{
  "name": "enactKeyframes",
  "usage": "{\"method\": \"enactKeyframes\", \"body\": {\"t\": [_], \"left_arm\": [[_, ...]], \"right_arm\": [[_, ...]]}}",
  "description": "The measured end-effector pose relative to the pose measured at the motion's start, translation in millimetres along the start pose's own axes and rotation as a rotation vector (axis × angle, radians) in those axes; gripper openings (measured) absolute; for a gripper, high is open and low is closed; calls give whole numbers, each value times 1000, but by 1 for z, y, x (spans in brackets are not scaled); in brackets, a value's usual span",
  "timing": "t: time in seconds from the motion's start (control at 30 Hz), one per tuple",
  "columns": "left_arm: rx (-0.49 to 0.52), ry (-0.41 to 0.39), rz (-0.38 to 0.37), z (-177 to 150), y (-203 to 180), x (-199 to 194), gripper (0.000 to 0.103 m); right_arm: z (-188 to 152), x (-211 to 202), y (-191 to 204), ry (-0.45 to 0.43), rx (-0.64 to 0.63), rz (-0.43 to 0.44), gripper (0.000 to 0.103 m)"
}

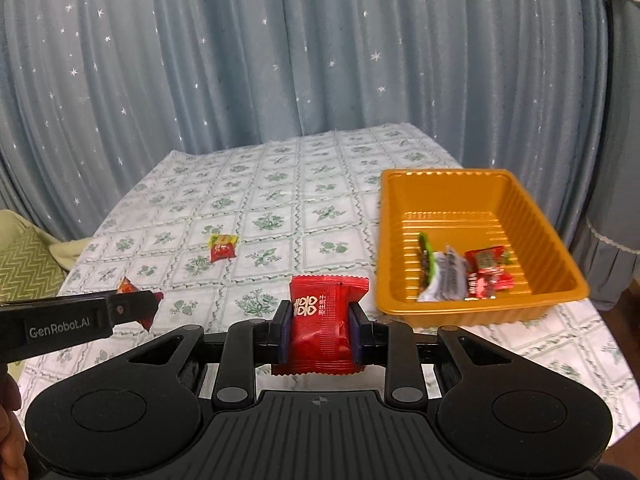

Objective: Organize snacks
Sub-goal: 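Carry both red candies over the orange tray and lower them inside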

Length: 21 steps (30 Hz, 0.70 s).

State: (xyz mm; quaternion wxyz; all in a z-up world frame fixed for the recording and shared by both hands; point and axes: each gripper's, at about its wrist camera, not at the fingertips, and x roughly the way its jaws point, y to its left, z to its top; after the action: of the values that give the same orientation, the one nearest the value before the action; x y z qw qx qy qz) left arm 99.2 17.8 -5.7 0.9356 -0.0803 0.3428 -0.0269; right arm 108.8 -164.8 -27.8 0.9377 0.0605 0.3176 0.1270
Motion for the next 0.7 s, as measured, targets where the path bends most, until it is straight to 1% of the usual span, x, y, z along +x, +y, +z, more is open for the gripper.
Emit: {"method": "enactKeyframes", "body": {"t": [0.23,0.7], "left_arm": [[29,-2,-14,-6,-21,-14,24],[83,6,-59,-10,-52,-14,24]], "right_arm": [[-7,-24,-12,-10,4,-24,29],[-10,-39,-39,-26,39,-65,29]]}}
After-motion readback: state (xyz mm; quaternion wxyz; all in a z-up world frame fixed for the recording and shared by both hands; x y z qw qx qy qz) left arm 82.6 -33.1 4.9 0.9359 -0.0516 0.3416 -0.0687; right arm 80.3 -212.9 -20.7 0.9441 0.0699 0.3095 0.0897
